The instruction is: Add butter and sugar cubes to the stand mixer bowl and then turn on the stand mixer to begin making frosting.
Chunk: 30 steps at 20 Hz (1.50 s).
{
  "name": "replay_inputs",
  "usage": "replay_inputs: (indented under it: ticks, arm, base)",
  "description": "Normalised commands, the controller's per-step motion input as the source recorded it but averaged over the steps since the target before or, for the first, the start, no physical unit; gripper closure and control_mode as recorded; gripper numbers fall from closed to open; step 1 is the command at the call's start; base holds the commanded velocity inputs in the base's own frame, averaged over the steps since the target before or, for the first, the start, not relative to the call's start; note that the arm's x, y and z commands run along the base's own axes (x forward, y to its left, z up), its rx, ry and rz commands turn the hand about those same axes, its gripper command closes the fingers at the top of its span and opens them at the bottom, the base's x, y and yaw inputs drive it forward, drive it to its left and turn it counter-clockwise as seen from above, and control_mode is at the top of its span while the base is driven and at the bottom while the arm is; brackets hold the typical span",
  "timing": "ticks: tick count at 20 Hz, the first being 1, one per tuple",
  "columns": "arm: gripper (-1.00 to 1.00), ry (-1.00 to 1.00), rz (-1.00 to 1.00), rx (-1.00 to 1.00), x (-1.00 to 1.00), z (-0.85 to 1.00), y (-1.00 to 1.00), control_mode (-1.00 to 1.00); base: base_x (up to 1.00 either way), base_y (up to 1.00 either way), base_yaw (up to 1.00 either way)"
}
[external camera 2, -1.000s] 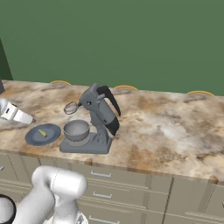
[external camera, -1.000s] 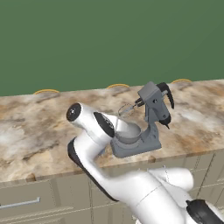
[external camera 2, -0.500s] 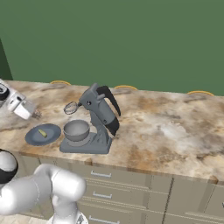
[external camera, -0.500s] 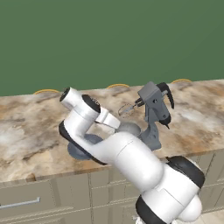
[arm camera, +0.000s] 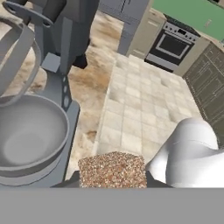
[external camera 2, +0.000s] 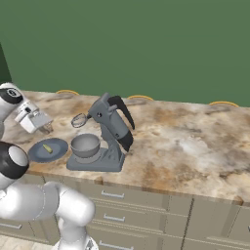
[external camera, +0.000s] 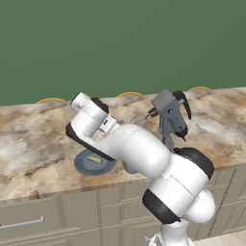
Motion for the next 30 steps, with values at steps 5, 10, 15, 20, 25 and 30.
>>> replay_inputs:
  ticks: [5,10,15,20,25,30]
  arm:
    - [1.00,-0.07,-0.09,0.00,0.00,-0.14,-0.30,-1.00]
    - [1.00,-0.01,-0.06,-0.01,0.00,-0.12,-0.29,-1.00]
    - [1.00,0.00,-0.05,-0.03,0.00,-0.12,-0.27,-1.00]
    - [1.00,-0.01,-0.01,-0.05,0.02,-0.26,-0.02,-1.00]
    - [1.00,0.00,0.00,0.00,0.15,-0.18,0.00,-1.00]
    - [1.00,0.00,0.00,0.00,0.31,-0.11,0.05,-1.00]
  base:
    - [0.00,0.00,0.00]
    - [0.00,0.00,0.00]
    - [0.00,0.00,0.00]
    - [0.00,0.00,0.00]
    - [0.00,0.00,0.00]
    - [0.00,0.00,0.00]
